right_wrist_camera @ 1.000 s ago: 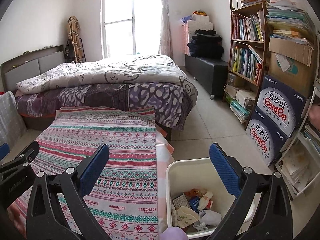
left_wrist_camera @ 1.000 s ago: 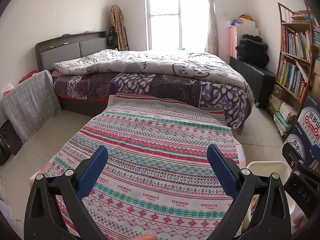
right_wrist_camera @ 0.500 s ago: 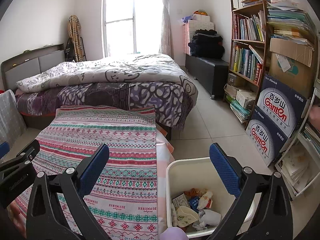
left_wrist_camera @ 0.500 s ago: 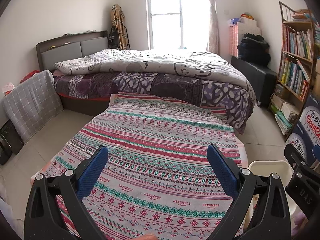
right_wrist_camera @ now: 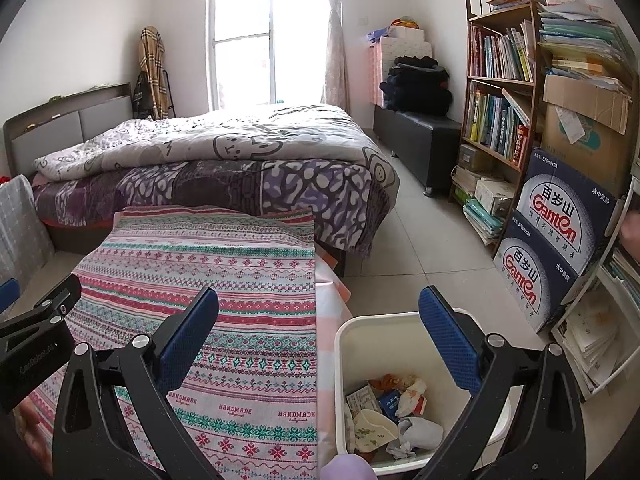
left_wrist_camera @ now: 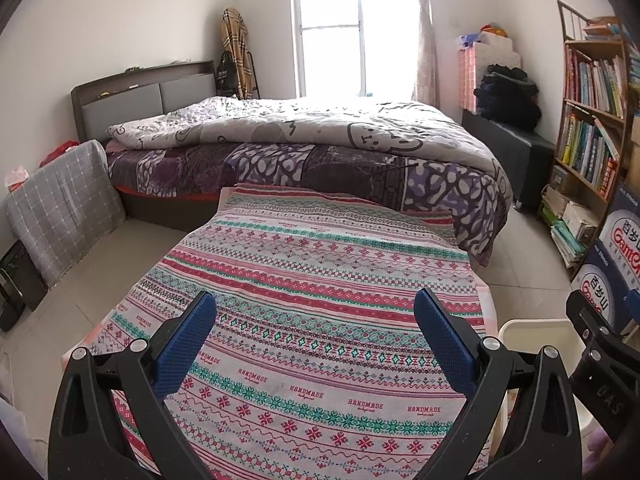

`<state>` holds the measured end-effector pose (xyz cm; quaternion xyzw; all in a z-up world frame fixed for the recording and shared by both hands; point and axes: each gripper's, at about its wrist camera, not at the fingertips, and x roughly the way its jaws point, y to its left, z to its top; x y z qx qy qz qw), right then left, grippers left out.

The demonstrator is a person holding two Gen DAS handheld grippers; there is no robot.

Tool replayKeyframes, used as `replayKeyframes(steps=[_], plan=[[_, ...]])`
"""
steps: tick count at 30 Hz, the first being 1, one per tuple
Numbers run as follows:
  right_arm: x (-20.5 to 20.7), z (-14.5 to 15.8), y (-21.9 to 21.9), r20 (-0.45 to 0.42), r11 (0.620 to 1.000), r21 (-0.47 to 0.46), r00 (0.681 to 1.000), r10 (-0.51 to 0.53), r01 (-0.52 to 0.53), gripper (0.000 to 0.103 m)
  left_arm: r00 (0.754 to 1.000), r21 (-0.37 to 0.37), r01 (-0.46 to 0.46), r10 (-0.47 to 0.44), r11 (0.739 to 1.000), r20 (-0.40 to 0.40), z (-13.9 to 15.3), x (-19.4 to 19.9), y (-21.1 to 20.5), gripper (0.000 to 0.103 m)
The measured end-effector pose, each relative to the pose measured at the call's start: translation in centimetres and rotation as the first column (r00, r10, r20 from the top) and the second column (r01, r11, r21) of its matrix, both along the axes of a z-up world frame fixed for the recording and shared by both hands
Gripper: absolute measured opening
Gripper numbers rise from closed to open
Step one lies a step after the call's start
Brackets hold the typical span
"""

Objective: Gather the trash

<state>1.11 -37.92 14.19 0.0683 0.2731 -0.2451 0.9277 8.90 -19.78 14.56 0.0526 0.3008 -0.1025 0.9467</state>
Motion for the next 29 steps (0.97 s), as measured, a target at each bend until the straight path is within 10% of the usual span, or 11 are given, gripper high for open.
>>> replayKeyframes(steps=[29], plan=[[-0.32,0.03,-0.74,-0.003,1.000,-0.002,1.000,-0.004,0.004,0.096,0.999,-0.008,0.032,-0.032,0.999,-0.005,-0.10,-0.13,-0.39,0.094]])
